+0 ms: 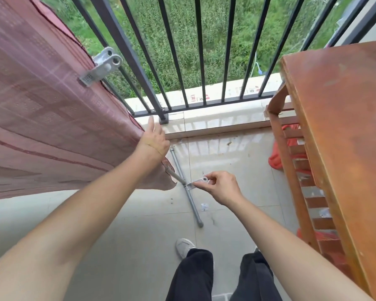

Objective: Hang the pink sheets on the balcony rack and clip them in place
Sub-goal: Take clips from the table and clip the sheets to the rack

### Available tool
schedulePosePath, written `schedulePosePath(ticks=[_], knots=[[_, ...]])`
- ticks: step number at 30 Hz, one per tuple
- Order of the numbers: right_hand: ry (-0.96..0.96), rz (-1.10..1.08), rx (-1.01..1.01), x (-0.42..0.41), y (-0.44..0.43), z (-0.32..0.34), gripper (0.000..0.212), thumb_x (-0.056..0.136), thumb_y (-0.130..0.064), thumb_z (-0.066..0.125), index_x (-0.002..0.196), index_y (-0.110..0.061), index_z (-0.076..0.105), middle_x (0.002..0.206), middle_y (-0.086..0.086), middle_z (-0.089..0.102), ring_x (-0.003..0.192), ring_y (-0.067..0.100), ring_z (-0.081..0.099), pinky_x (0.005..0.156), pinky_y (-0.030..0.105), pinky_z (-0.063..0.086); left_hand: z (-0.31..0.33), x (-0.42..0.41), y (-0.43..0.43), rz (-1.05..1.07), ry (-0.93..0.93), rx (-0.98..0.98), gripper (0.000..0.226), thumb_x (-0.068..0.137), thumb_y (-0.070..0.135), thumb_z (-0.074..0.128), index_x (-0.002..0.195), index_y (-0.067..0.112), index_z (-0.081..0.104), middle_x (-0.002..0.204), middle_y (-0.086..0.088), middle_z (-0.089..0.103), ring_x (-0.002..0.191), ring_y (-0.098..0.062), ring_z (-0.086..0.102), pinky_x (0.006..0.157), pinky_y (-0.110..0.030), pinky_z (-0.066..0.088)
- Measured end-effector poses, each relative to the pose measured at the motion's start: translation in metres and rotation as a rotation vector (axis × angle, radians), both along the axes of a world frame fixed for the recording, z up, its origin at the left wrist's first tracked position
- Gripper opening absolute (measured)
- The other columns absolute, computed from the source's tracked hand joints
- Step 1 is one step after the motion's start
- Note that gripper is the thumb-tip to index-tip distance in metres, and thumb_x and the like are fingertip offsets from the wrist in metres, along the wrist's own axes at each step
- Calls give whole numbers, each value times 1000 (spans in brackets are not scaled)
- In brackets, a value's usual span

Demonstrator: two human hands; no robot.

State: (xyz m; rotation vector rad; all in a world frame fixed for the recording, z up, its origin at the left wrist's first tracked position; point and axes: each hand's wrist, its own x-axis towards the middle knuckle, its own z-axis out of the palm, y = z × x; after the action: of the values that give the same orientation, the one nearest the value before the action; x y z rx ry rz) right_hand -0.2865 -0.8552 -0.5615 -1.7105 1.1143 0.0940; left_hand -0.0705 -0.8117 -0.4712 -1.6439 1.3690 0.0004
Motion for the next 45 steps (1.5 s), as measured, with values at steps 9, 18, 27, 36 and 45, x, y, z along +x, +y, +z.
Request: schedulePosePath(ticks=[9,18,27,36,45], knots=[[-39,-38,33,26,-13,-23,33,71,-49,79,94,-25,76,75,-13,71,85,9,66,76,26,54,11,23,-30,204,45,112,24,93,15,51,116,21,57,114,1,60,111,-22,55,91,-37,35],[-150,235,-227,51,-26,-34,39,86,-51,67,88,-13,75,74,5,67,74,23,59,68,35,47,5,50,-24,187,421,84,12,86,17,56,97,15,63,91,-5,59,80,-29,56,64,-29,40],[-364,260,-410,92,-35,-23,32,88,-40,70,84,-10,79,68,6,68,64,20,57,59,28,38,-4,59,-17,-10,534,17,16,86,29,54,94,27,67,94,1,64,88,-28,60,76,-37,54],[-466,302,-399,124,-15,-25,30,90,-37,69,83,-9,77,68,3,68,64,18,58,63,29,45,-1,54,-19,-53,440,-5,19,95,25,51,102,15,65,100,-4,62,93,-27,59,74,-37,53],[-234,272,-297,94,-37,-30,58,92,-44,63,141,-15,50,119,4,61,92,19,63,92,36,49,3,43,-23,29,386,-187,26,101,27,41,104,14,63,101,-4,58,95,-25,54,70,-34,36]])
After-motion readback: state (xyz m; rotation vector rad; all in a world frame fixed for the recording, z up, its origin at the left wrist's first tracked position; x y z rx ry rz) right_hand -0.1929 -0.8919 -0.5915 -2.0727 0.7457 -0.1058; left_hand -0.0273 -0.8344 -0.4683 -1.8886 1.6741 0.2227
